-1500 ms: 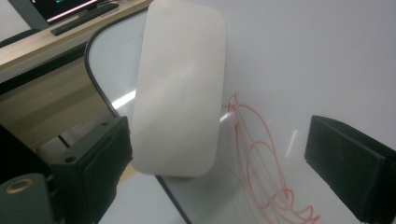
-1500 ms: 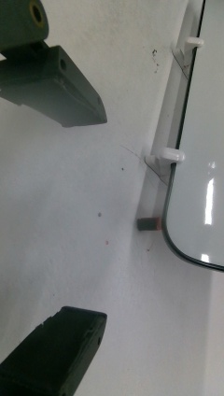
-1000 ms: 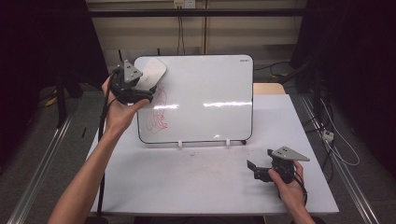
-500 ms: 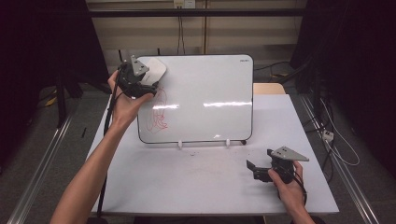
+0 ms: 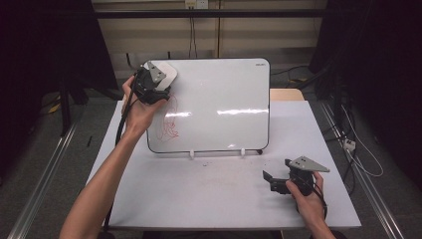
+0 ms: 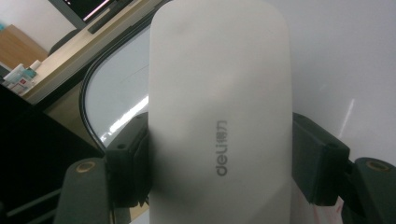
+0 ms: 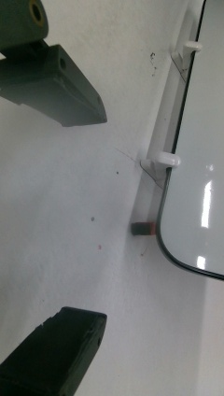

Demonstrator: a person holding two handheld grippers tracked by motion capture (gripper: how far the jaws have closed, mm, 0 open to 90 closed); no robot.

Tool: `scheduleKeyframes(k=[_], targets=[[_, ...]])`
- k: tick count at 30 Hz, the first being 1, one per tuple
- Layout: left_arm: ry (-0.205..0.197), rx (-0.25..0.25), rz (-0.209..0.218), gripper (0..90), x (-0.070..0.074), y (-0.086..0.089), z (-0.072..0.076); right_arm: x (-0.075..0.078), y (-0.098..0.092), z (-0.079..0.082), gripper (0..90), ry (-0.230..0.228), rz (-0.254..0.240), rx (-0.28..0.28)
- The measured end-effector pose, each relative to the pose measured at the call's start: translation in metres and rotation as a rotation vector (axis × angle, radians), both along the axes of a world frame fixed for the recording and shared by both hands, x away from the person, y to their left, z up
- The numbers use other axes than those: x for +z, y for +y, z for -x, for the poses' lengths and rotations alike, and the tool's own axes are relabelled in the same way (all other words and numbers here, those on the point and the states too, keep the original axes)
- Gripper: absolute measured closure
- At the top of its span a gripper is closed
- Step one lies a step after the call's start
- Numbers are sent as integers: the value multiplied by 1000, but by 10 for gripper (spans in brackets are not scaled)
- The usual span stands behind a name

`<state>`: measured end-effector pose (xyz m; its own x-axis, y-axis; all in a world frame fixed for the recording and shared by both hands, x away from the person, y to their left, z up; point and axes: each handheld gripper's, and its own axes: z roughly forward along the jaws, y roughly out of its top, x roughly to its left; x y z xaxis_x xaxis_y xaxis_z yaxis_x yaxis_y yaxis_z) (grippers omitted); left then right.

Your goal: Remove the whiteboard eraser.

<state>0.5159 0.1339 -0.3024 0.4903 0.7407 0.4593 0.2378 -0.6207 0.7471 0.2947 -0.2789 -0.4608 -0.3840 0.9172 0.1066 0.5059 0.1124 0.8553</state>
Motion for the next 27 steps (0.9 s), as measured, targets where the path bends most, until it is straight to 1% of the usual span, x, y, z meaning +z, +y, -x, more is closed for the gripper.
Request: scheduleKeyframes(k=[1,2,3,6,8,10,13,14,18,21,26,27], targets=[[5,0,6,309,0,0,0,0,0,0,48,1,1,0],[4,-3,3,309,0,0,0,0,0,0,48,1,1,0],[-6,-4,7,310,0,0,0,0,0,-1,48,1,1,0],[-4,-8,19,311,0,2,0,0,0,-1,48,2,4,3],[2,-10,15,312,1,2,0,0,0,-1,48,1,4,2],[-6,-9,16,312,0,1,1,0,0,-1,48,1,4,1],[5,-17,22,313,1,3,-1,0,0,-1,48,2,3,2],[3,-15,29,313,1,3,0,0,0,-1,48,2,3,2],[9,-15,23,313,3,3,1,-1,0,-1,48,3,4,2],[14,-17,41,312,3,5,0,0,0,-1,48,2,3,1],[16,-20,53,313,4,6,1,-1,0,-1,48,6,1,3],[22,-21,56,313,5,7,1,-1,0,-1,48,6,3,2]])
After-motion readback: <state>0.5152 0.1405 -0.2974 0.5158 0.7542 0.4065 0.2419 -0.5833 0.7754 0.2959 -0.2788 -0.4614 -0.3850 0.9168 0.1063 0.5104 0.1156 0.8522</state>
